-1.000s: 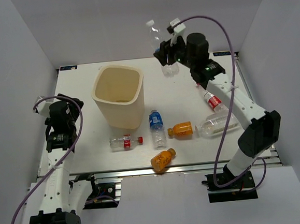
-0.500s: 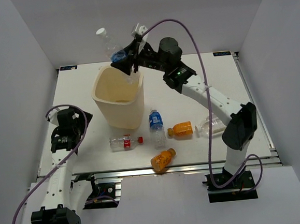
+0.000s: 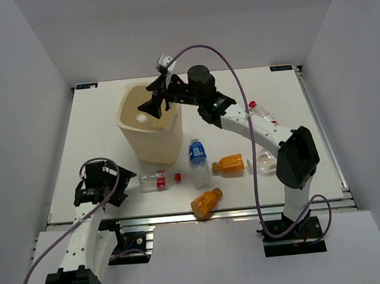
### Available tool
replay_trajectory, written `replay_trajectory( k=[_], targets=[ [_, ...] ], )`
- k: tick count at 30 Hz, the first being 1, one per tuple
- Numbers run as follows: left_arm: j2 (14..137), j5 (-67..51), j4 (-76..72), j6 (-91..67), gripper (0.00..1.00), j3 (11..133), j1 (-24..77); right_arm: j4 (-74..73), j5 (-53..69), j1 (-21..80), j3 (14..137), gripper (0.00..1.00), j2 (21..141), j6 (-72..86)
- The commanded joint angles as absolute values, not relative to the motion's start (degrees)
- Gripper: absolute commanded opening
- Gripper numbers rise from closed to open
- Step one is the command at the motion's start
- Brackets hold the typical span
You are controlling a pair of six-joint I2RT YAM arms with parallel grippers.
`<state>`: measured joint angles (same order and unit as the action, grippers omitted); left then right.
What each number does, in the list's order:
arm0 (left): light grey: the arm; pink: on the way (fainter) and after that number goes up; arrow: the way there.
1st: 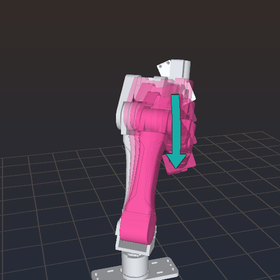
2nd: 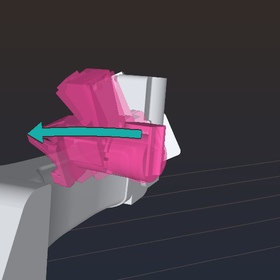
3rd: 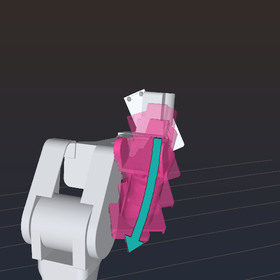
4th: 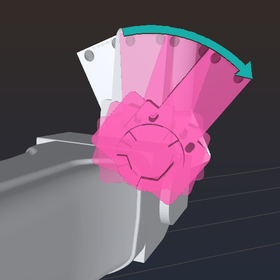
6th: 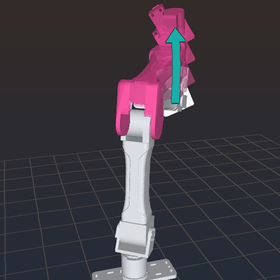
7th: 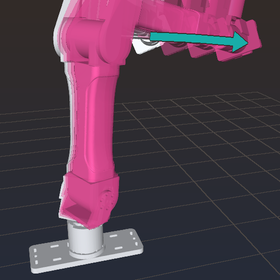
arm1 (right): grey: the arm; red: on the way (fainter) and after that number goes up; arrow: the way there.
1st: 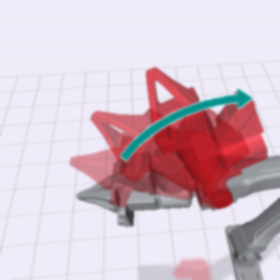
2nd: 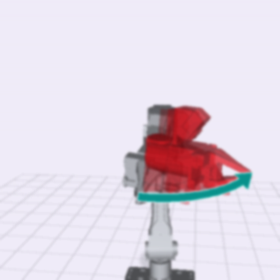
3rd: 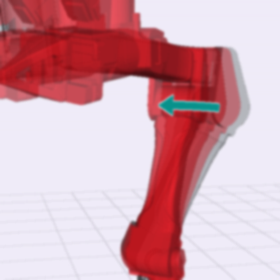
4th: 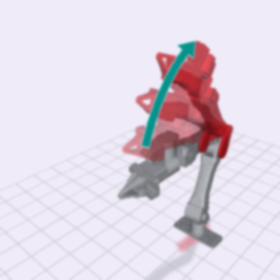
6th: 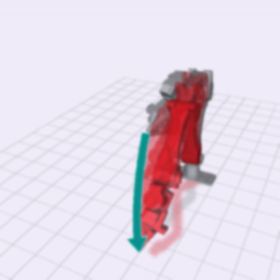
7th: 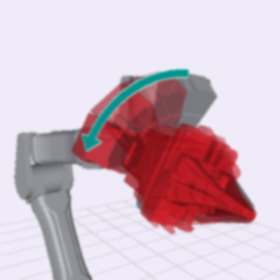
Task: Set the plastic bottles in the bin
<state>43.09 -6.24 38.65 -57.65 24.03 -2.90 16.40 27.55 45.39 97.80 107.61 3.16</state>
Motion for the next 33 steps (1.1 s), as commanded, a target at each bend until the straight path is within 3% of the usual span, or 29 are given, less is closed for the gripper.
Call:
replay_trajectory(
  k=[1,13,18,22,33],
  targets=[
    [39.82,-8.97,40.77,-60.03,0.98,26.53,-2.99,17.58,24.53,45.26,95.37,0.89,100.48,0.09],
    [41.74,-6.87,41.57,-62.93,0.98,30.40,-1.59,22.23,9.41,38.77,73.67,0.89,82.02,2.70],
    [43.77,-2.64,39.73,-68.46,0.98,30.33,7.63,25.92,6.24,32.18,63.05,0.89,73.94,7.46],
    [49.81,2.89,38.15,-72.33,0.98,31.46,17.11,26.89,5.89,28.48,58.98,0.89,70.41,10.02],
    [57.39,7.56,32.09,-76.99,0.98,29.44,18.46,25.66,4.66,24.61,52.21,0.89,64.52,11.51]
  ],
)
